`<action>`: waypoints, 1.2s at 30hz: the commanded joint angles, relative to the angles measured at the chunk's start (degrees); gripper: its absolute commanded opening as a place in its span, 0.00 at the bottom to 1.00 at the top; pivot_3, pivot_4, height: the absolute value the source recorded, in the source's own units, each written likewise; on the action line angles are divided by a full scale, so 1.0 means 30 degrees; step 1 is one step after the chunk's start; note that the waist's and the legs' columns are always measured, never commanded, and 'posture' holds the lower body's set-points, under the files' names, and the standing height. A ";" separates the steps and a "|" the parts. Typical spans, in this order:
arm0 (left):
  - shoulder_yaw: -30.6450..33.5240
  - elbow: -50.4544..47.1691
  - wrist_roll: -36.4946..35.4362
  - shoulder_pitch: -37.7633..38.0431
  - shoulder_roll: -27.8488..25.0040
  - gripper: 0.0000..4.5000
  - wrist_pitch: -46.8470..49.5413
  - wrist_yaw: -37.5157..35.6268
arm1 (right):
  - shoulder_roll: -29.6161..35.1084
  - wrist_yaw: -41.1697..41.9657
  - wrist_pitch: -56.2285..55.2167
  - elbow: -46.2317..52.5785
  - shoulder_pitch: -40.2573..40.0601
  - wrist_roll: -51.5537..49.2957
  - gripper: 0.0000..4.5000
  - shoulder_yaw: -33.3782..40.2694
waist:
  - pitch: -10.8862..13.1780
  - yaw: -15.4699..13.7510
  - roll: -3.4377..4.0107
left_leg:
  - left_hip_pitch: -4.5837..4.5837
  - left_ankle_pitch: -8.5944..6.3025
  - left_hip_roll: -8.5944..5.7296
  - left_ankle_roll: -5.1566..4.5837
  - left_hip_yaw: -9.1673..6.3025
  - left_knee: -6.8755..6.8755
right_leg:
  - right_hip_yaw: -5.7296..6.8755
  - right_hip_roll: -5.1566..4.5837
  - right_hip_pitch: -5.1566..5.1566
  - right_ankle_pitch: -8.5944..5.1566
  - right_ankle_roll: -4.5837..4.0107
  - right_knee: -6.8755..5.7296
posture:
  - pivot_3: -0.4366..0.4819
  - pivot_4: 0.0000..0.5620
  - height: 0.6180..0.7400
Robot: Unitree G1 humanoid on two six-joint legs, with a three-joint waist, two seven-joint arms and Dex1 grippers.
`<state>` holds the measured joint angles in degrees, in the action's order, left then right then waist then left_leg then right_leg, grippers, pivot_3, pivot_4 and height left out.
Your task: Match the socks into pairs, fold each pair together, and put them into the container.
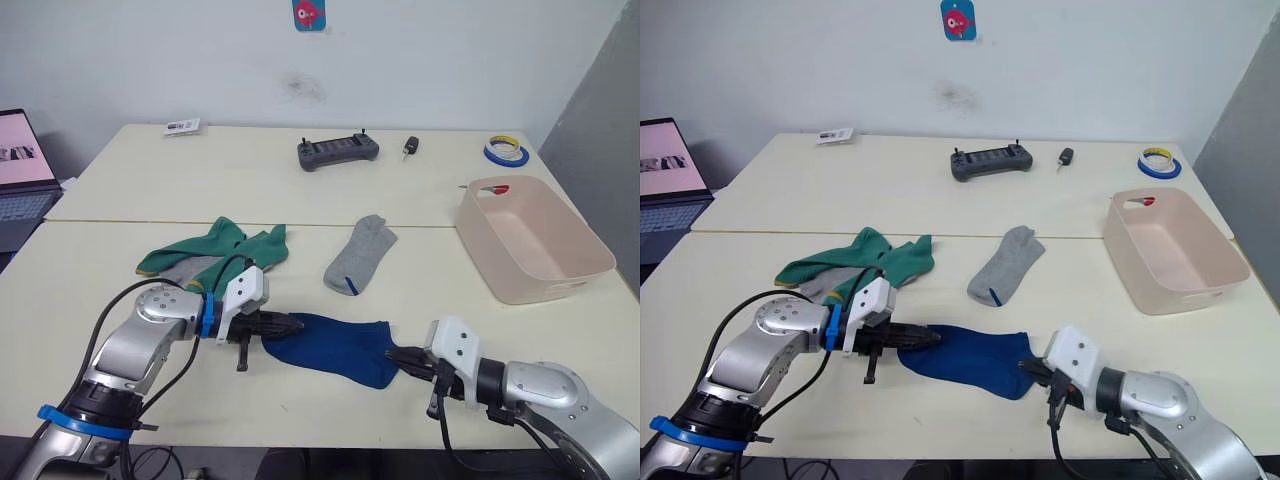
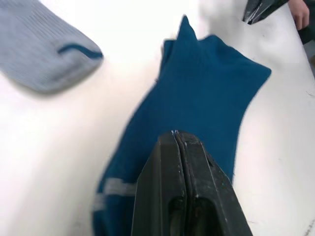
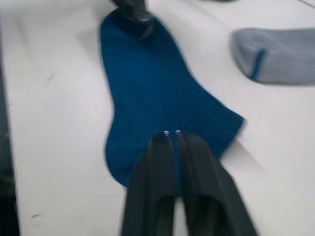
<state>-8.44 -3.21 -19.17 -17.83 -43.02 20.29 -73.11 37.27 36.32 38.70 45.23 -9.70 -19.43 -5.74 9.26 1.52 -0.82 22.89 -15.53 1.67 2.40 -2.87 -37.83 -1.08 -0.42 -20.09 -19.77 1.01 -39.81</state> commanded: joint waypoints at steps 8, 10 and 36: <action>-0.1867 0.3086 0.2398 -0.0017 0.0939 0.00 -0.2705 0.0070 | -0.3926 -0.4103 0.2713 0.1036 -0.2290 -0.1800 0.92 0.1751 | -0.0008 0.0062 0.0012 | -0.0010 0.0000 0.0018 0.0000 0.0006 0.0012 | -0.0020 0.0021 -0.0016 0.0000 -0.0002 -0.0023 | 0.48 0.27 1.00; -0.1901 0.3287 0.2426 -0.0061 0.1012 0.00 -0.2841 0.0040 | -0.4249 -0.4612 0.3476 0.1340 -0.2560 -0.1940 0.99 0.1112 | -0.0009 0.0064 0.0013 | -0.0017 0.0000 0.0019 0.0000 0.0007 0.0013 | -0.0019 0.0019 -0.0009 0.0000 -0.0002 -0.0022 | 0.48 0.27 1.00; -0.1534 0.2387 0.2015 0.0536 0.0784 0.00 -0.2349 0.0269 | -0.3616 -0.6253 0.4649 -0.0047 0.0165 0.0544 0.01 -0.2656 | -0.0061 0.0075 -0.0002 | -0.0030 0.0000 0.0019 -0.0001 -0.0001 0.0017 | -0.0015 0.0029 -0.0003 -0.0005 -0.0005 -0.0019 | 0.48 0.27 1.00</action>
<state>-13.06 4.25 -13.87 -17.55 -39.84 12.06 -72.53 25.65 16.94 52.75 45.14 -9.38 -17.28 -15.75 9.07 1.74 -0.82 22.80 -15.53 1.72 2.40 -2.88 -37.78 -1.12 -0.33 -20.10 -19.78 0.99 -39.87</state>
